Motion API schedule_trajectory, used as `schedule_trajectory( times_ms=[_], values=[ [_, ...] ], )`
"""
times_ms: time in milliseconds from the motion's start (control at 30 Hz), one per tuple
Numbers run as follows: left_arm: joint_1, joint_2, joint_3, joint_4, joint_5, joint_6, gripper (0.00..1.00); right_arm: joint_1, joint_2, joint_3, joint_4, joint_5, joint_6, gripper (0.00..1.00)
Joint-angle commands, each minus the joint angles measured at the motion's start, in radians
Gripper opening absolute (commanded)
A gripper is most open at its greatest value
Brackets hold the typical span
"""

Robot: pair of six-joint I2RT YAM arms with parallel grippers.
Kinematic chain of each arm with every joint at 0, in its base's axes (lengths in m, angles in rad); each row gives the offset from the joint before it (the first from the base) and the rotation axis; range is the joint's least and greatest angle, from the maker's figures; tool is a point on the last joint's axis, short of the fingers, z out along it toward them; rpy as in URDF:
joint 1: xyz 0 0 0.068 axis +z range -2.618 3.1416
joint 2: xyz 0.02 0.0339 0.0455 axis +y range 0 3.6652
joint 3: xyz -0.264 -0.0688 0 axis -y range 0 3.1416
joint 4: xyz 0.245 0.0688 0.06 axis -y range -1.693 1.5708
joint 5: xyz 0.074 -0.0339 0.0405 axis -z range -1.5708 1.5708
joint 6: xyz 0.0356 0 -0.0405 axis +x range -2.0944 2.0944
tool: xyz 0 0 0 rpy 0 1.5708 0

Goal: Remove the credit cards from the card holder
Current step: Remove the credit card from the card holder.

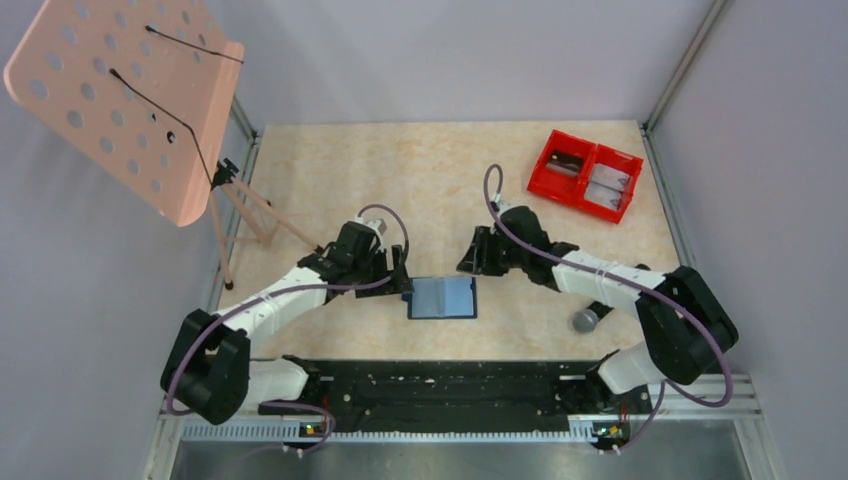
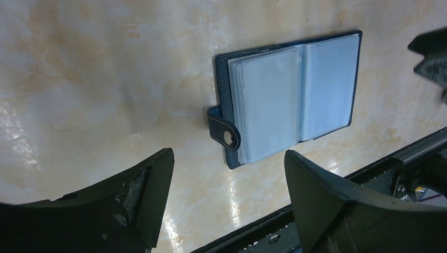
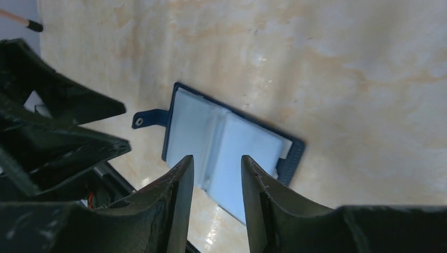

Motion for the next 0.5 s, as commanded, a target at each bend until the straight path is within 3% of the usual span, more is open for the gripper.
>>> schedule_trajectory(
  times_ms=[0, 200, 267, 367, 467],
  values=[
    [-0.007, 0.066, -0.024, 0.151, 0.038, -0.042, 0.81, 0.082, -0.062, -0.026, 0.134, 0.012, 0.076, 0.39],
    [-0.010, 0.150, -0.046, 0.235, 0.070, -0.031, 0.76, 0.117, -0.058, -0.065, 0.163, 0.026, 0.094, 0.40],
    [-0.010, 0.167, -0.051, 0.255, 0.095, -0.035, 0.69, 0.136, -0.063, -0.069, 0.163, 0.041, 0.100, 0.43],
    [-0.009, 0.172, -0.059, 0.275, 0.131, -0.040, 0.51, 0.161, -0.073, -0.060, 0.149, 0.071, 0.102, 0.49],
    [-0.009, 0.150, -0.058, 0.271, 0.140, -0.041, 0.22, 0.170, -0.075, -0.050, 0.123, 0.102, 0.094, 0.55]
  ],
)
